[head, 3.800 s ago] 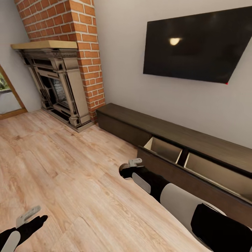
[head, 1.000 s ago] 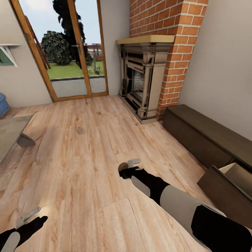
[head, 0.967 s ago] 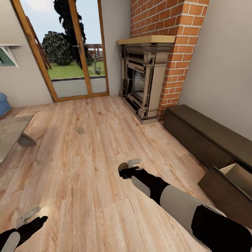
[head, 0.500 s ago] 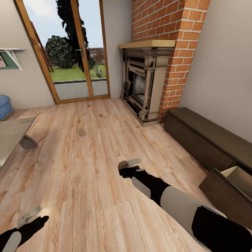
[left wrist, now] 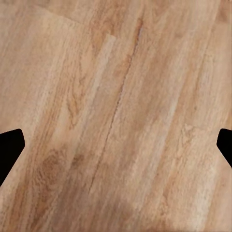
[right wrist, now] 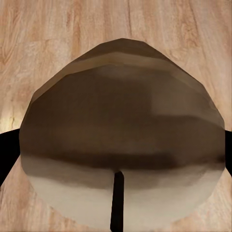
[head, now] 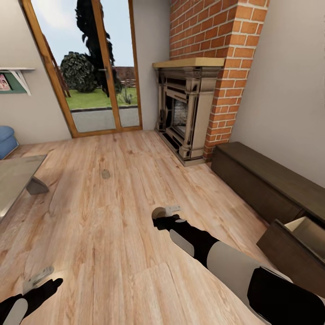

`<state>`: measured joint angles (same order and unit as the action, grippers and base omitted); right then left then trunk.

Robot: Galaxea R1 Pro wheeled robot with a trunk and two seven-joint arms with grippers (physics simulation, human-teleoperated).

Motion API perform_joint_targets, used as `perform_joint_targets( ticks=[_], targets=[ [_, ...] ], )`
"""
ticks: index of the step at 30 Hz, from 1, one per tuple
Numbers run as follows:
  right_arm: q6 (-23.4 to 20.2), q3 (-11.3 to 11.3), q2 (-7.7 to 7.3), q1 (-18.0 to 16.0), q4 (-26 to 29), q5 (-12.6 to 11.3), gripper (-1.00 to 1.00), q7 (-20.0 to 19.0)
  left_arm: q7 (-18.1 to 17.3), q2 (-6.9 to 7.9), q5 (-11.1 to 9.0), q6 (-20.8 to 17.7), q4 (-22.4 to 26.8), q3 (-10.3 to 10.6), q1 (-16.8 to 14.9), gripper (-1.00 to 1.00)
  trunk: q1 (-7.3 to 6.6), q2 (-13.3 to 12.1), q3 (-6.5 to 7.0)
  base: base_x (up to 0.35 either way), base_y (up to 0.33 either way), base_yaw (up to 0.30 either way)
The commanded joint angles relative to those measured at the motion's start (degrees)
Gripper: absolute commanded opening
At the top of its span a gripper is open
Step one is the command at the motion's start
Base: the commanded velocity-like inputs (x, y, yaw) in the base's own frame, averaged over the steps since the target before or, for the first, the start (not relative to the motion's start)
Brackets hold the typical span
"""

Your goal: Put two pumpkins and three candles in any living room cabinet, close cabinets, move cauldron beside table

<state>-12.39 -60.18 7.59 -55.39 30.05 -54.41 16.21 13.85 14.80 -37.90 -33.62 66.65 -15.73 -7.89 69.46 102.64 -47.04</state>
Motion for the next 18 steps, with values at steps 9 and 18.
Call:
perform_joint_targets(
  ticks=[9, 18],
  targets=[
    [0.2, -0.4, -0.09, 0.1, 0.1, -0.4, -1.00, 0.4, 0.5, -0.07, -0.4, -0.2, -0.1, 0.0, 0.0, 1.00, 0.00, 0.0, 0.79, 0.000, 0.000, 0.000],
    [1.0, -0.5, -0.04, 0.3, 0.1, -0.3, -1.00, 0.3, 0.5, 0.04, -0.4, -0.2, -0.3, 0.0, 0.0, 1.00, 0.00, 0.0, 1.62, 0.098, 0.025, 0.000]
  ],
)
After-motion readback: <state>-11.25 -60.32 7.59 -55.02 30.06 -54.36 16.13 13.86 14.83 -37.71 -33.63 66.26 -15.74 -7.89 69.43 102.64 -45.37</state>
